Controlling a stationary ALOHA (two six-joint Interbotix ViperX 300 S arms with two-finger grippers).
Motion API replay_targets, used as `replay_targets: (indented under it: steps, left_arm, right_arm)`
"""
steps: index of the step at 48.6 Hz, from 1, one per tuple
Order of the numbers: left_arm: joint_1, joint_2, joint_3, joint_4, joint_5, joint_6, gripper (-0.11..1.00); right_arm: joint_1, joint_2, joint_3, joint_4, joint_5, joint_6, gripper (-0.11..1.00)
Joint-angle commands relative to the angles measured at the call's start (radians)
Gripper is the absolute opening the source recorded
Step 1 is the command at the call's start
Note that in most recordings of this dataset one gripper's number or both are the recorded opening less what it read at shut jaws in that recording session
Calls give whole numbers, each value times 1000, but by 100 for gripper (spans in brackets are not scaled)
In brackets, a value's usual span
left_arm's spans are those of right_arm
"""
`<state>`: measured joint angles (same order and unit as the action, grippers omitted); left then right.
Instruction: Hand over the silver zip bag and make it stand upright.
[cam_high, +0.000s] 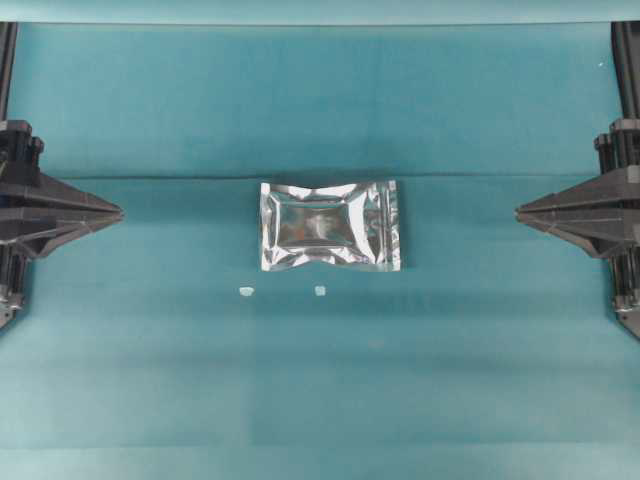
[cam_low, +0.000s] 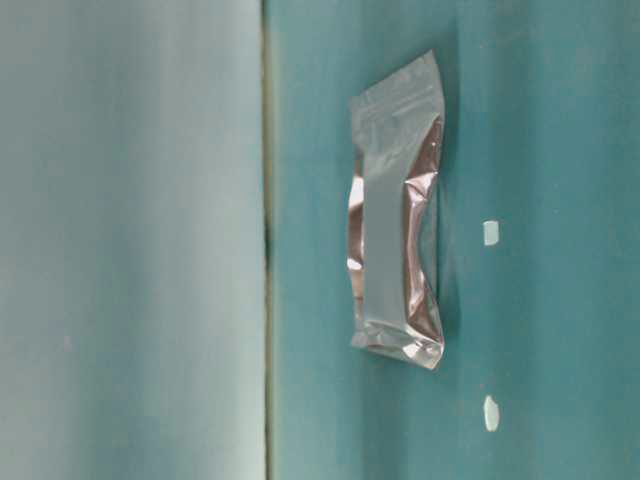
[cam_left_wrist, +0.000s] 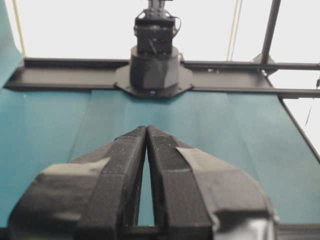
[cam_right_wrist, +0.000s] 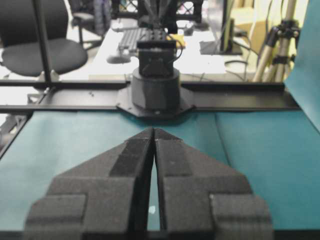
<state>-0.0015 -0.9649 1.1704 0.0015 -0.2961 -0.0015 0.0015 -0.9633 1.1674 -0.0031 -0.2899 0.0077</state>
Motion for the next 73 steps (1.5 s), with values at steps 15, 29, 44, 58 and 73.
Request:
replay_targets:
  steps: [15, 29, 44, 58, 73]
  left_arm:
    - [5, 121, -137, 17, 11, -5, -1]
    - [6, 176, -189, 15, 103, -5, -1]
    - [9, 176, -198, 17, 149, -8, -1]
    - [17, 179, -198, 17, 149, -9, -1]
    - [26, 179, -198, 17, 163, -6, -1]
  right_arm:
    - [-12, 64, -34, 224, 29, 173, 0]
    - [-94, 209, -38, 537, 120, 474, 0]
    - [-202, 405, -55, 586, 156, 584, 0]
    - [-210, 568, -87, 612, 186, 716, 35]
    - [-206, 736, -156, 601, 167, 712, 92]
